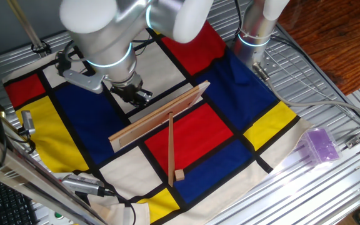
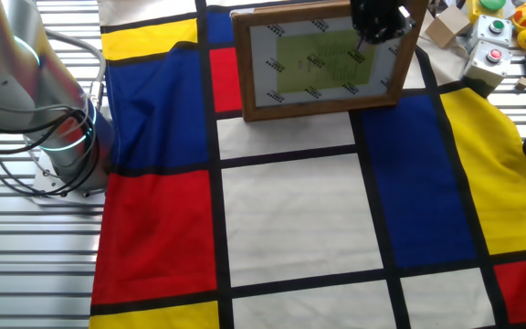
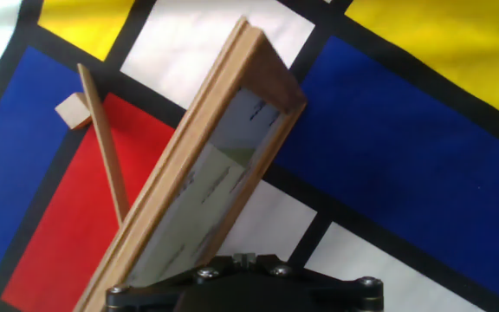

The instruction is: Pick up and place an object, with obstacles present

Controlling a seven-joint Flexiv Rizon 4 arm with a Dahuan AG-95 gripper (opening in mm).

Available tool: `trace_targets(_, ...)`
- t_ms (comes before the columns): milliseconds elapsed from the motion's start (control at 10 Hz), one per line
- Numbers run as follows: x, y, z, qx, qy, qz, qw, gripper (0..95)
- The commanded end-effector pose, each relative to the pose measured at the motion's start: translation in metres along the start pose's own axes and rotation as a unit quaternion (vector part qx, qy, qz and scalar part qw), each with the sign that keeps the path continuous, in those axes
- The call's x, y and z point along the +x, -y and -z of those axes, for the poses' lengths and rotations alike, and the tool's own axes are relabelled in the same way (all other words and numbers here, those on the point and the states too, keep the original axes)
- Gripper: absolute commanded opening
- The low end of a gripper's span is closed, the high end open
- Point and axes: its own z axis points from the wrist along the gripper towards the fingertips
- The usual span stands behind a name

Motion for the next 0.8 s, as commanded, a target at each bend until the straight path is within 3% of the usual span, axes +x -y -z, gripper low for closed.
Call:
trace_targets(100,0.008,-0.001,-0.011,0.003,0.009,0.003,1.0000,0.0)
trace_targets(400,0.019,-0.003,-0.037,0.003,0.017,0.002,0.9999,0.0)
trace_targets(800,0.028,-0.008,-0.053,0.002,0.022,0.004,0.9998,0.0)
